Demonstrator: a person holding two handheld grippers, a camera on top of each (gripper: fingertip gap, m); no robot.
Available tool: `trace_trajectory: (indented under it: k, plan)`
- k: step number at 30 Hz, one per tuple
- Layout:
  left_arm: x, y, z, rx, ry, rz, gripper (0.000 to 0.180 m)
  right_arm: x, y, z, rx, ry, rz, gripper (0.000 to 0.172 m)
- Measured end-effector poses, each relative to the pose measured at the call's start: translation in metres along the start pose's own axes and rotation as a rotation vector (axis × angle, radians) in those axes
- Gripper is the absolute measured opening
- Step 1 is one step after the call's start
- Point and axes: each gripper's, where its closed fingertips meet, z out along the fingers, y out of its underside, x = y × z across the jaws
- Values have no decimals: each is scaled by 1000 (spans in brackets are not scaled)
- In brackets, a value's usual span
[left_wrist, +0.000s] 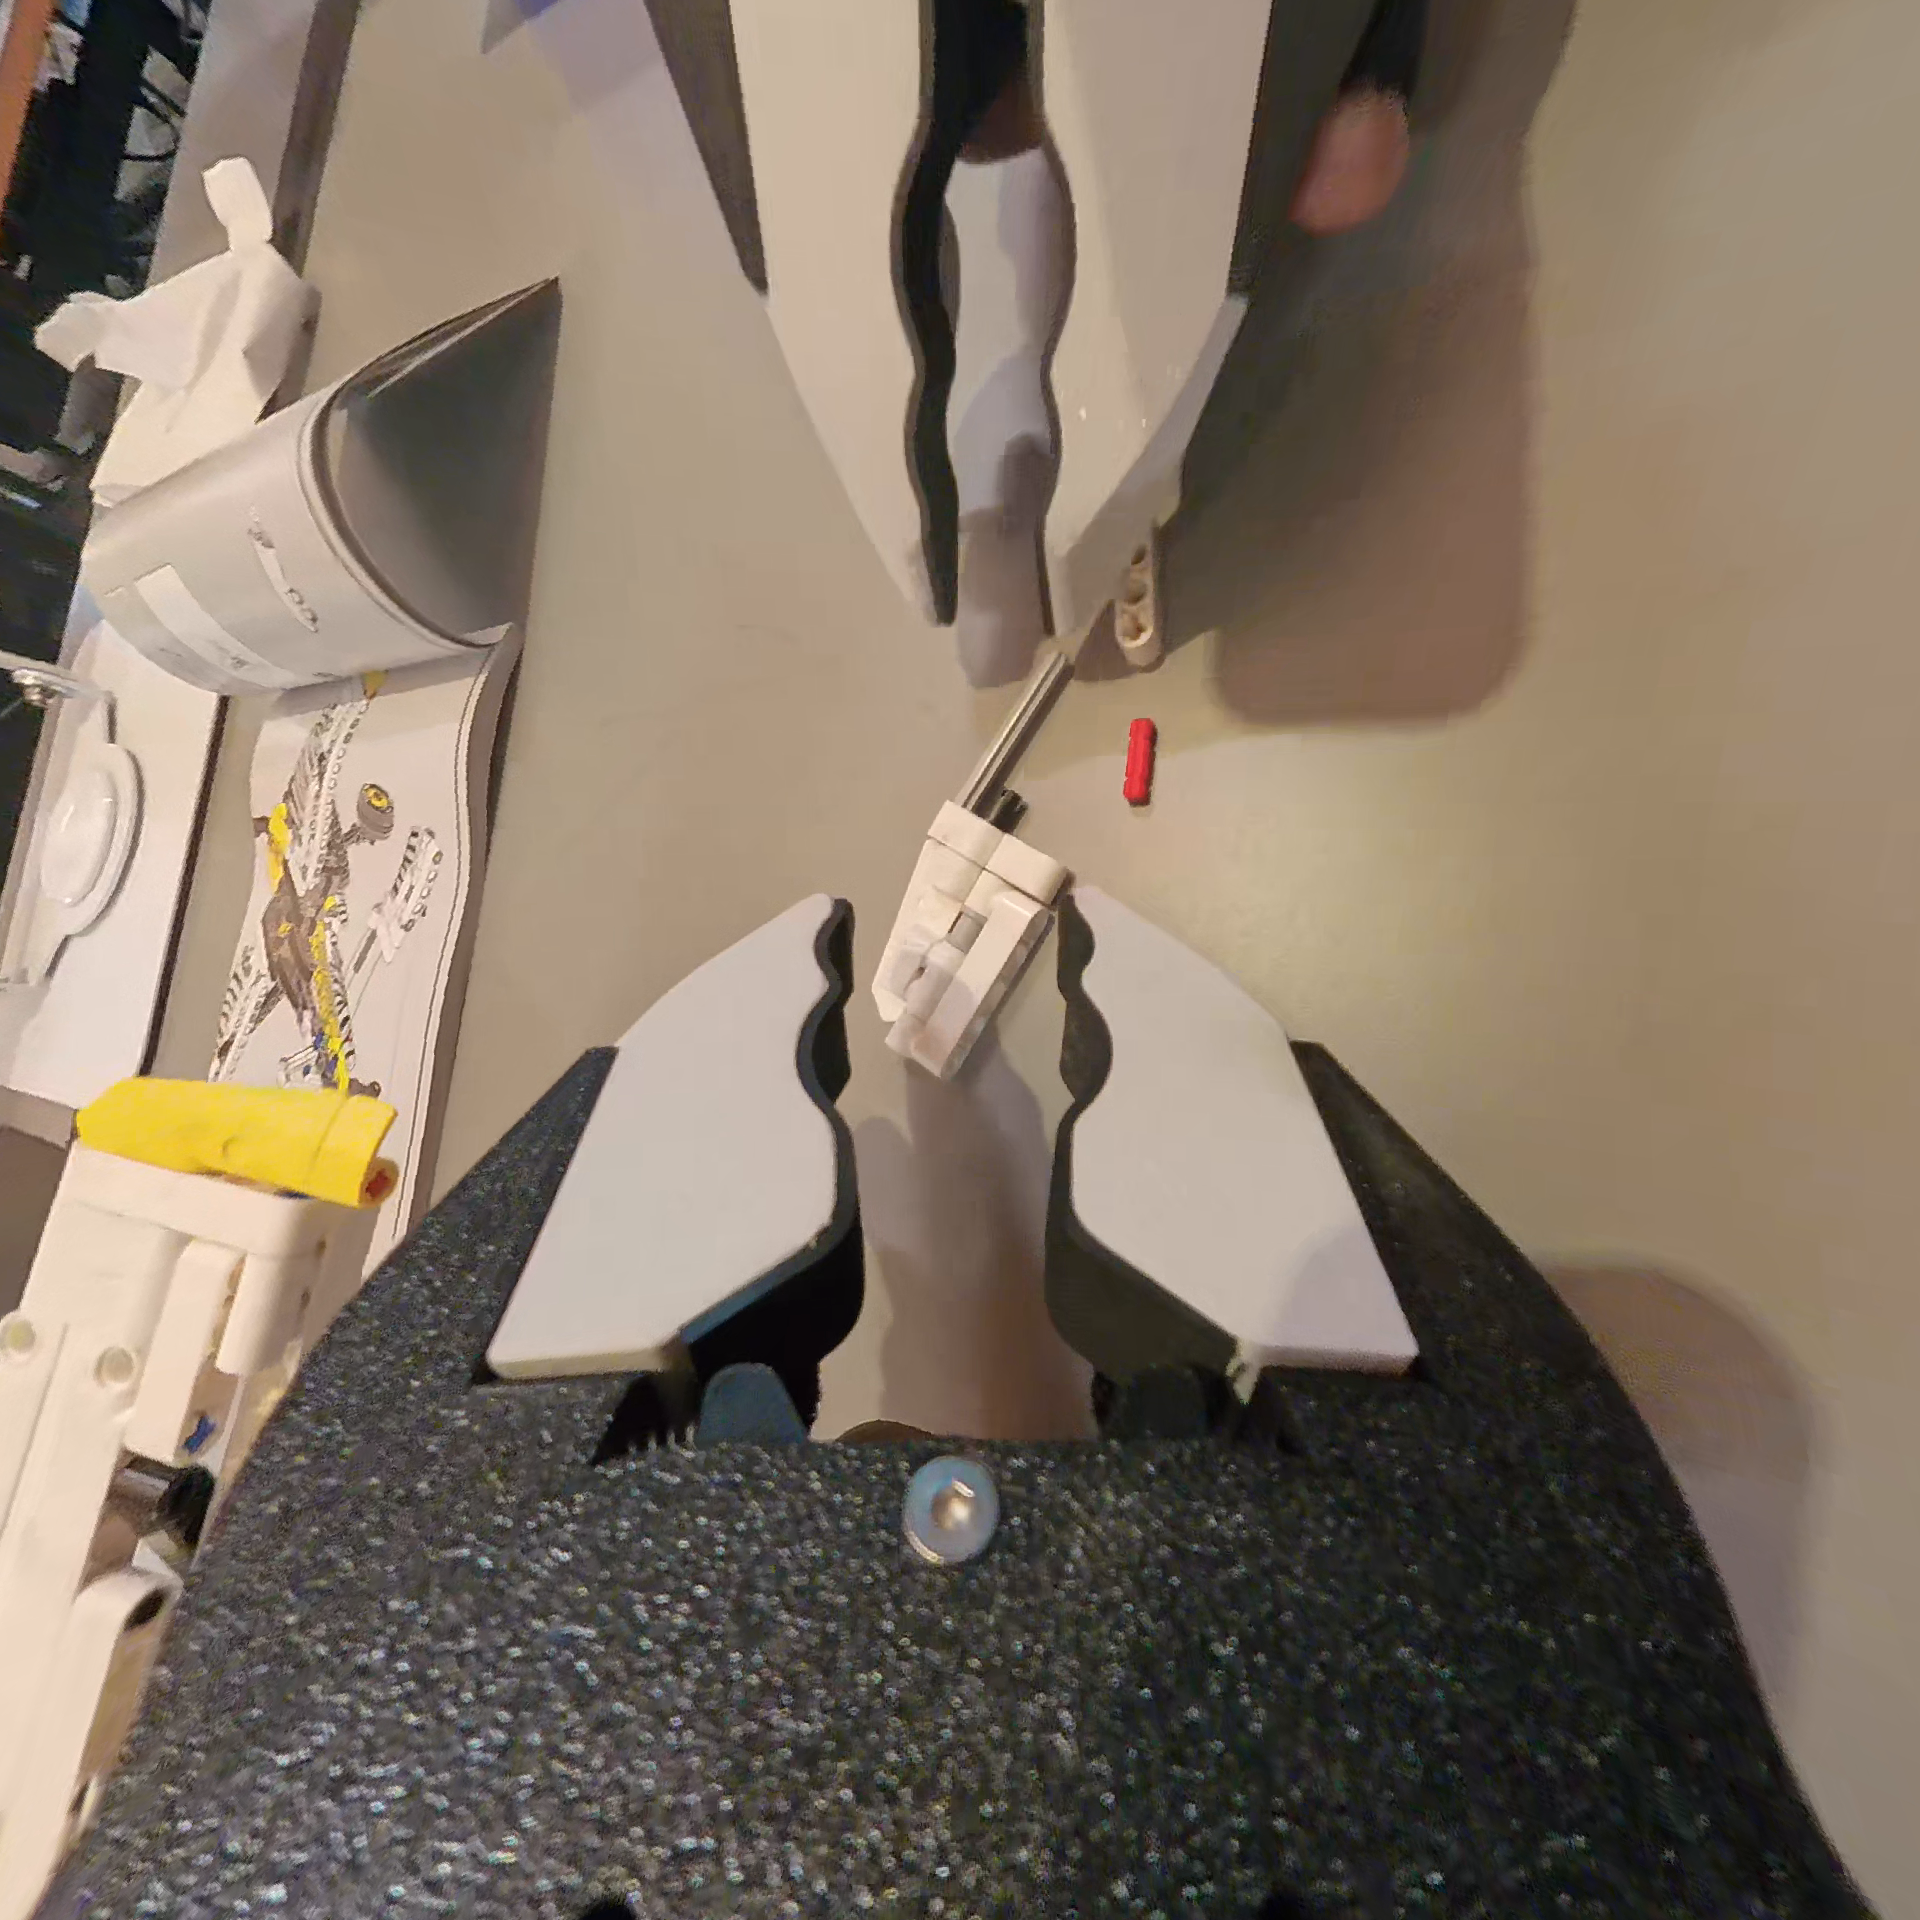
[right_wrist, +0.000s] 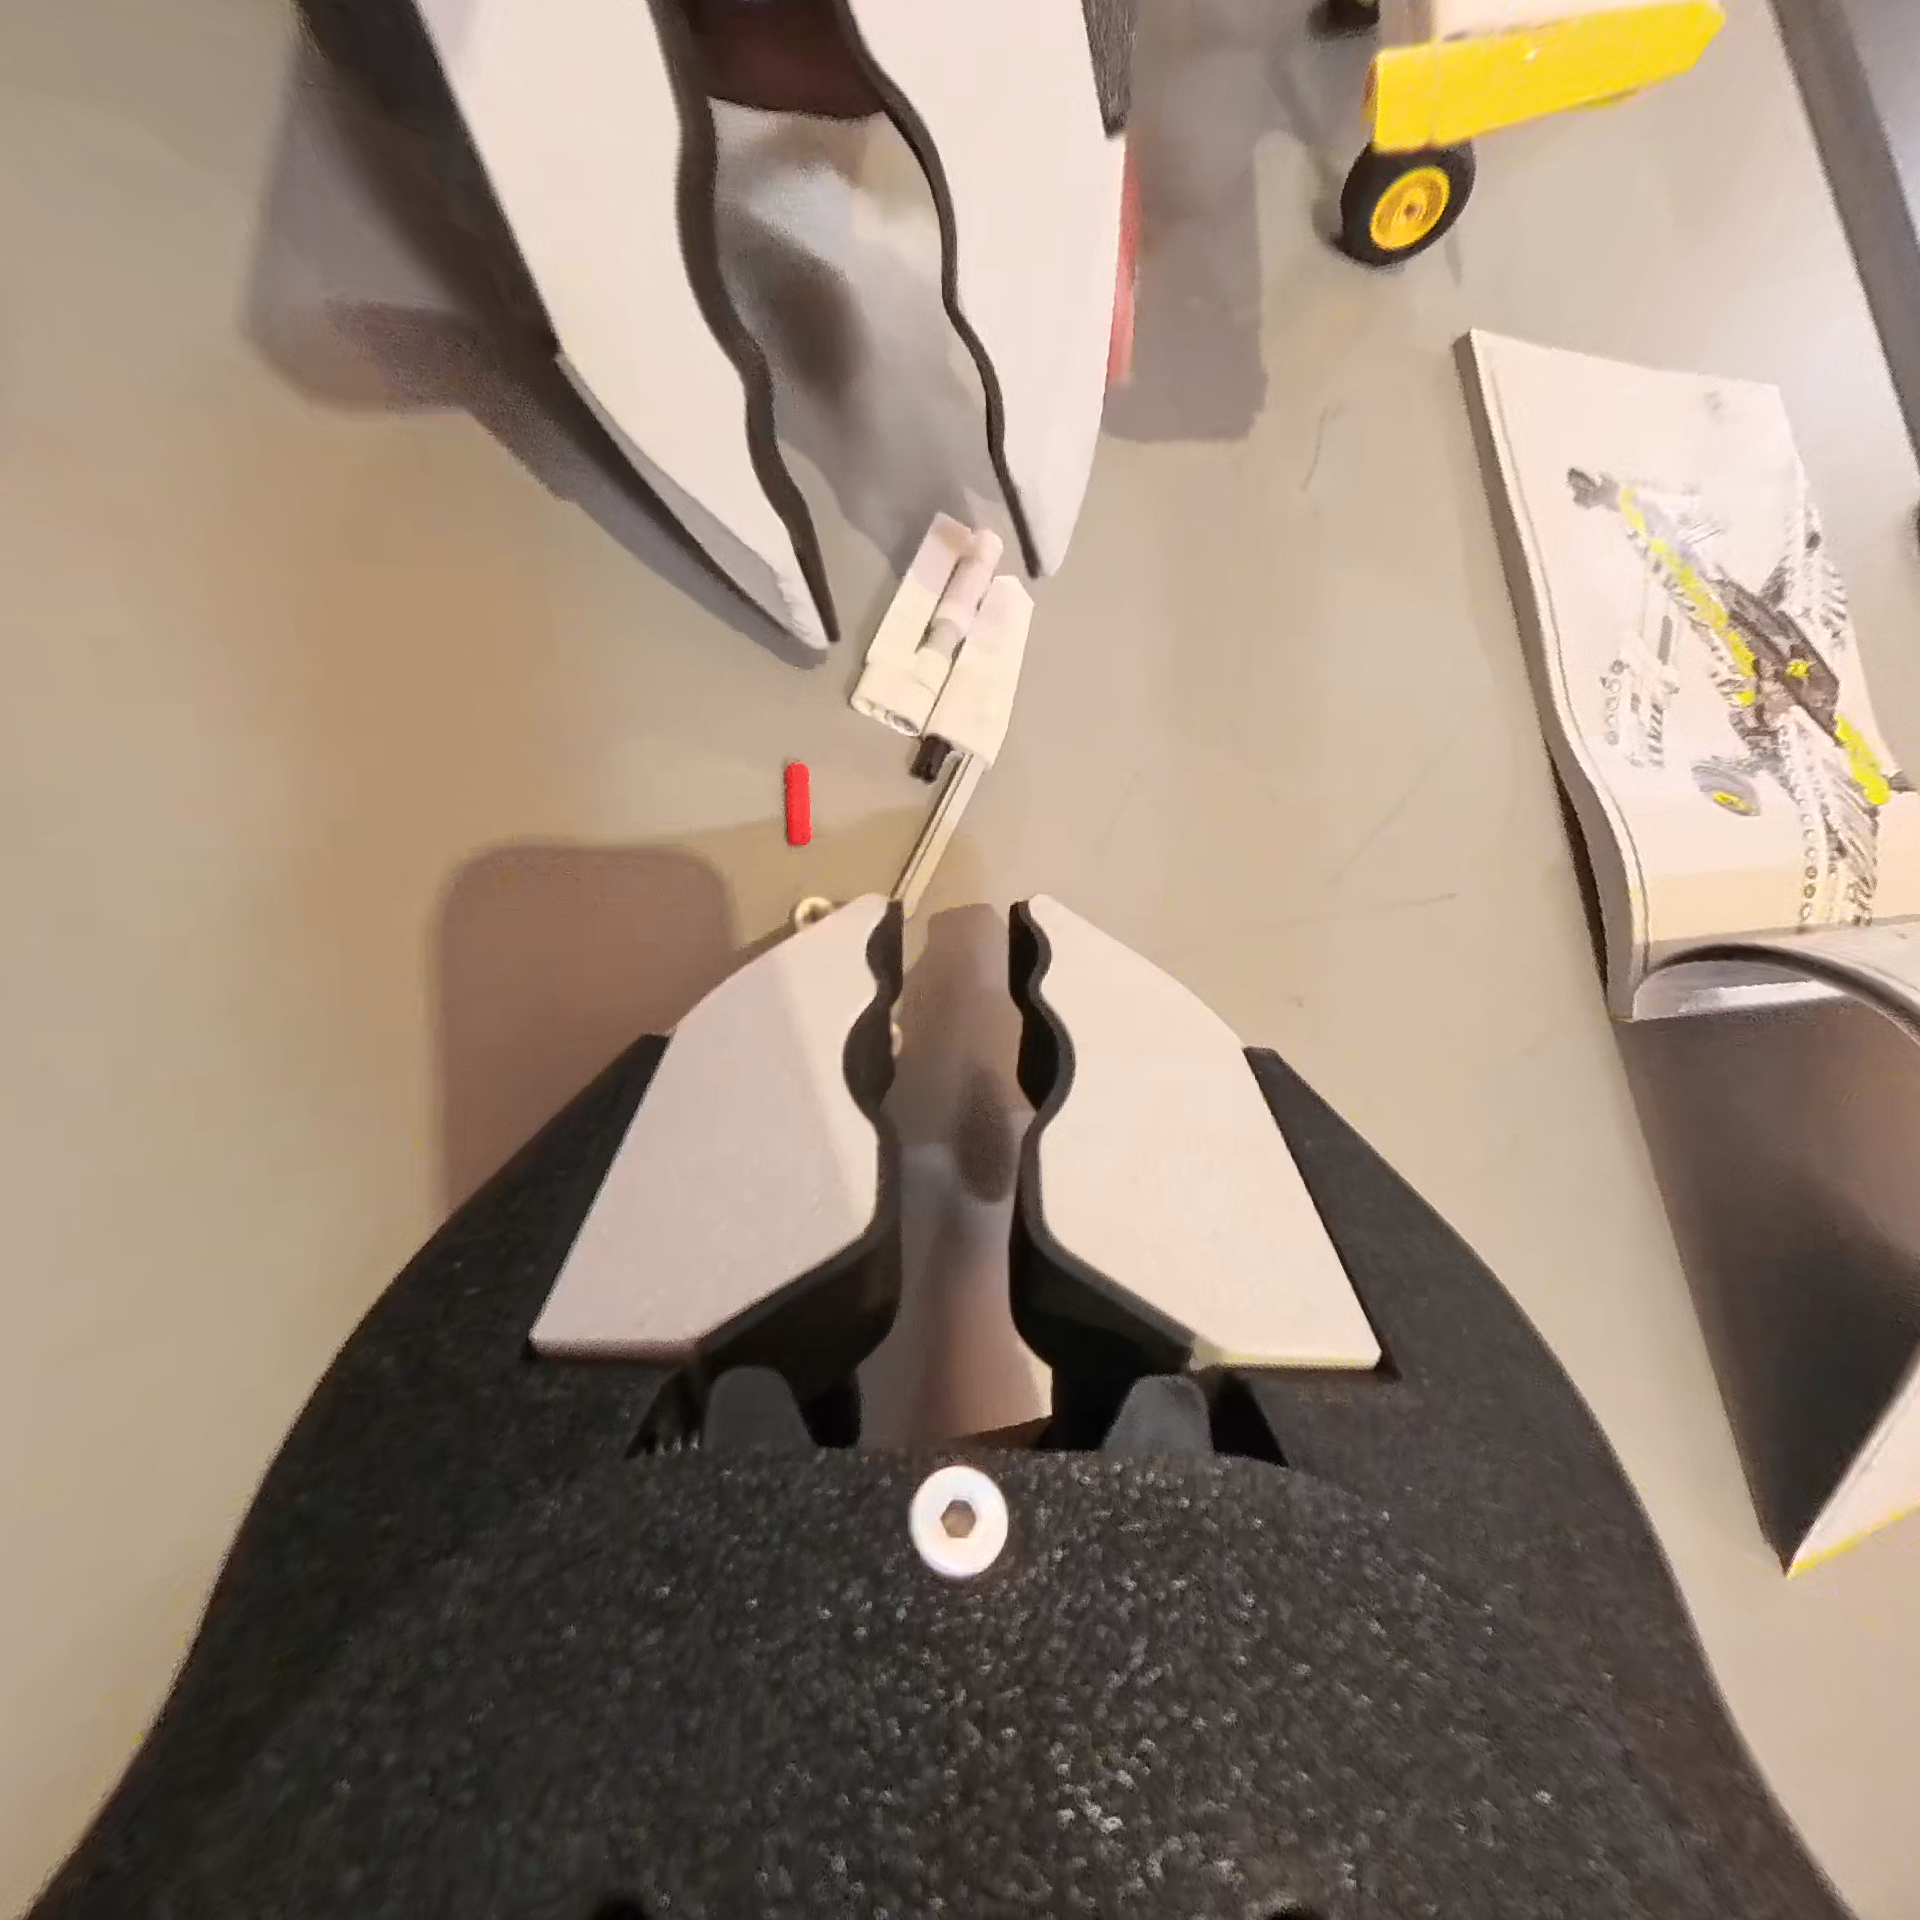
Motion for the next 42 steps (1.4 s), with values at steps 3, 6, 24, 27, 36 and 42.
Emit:
trace_trajectory:
  k: [3,6,24,27,36,42]
  plan:
    - [-2,3,-3,-2,-28,-25,38,-3,0,11,-50,-33,22,19]
    - [-3,5,-5,-2,-37,-46,38,-5,-2,17,-64,-62,62,18]
    - [-2,13,-6,15,78,-256,38,9,-28,19,74,169,-325,4]
    - [0,13,-5,13,106,-272,39,9,-37,14,134,209,-393,4]
    - [0,18,-2,2,123,-283,38,3,-38,17,161,233,-492,4]
    - [1,15,-2,29,173,-317,24,6,-40,16,183,263,-518,4]
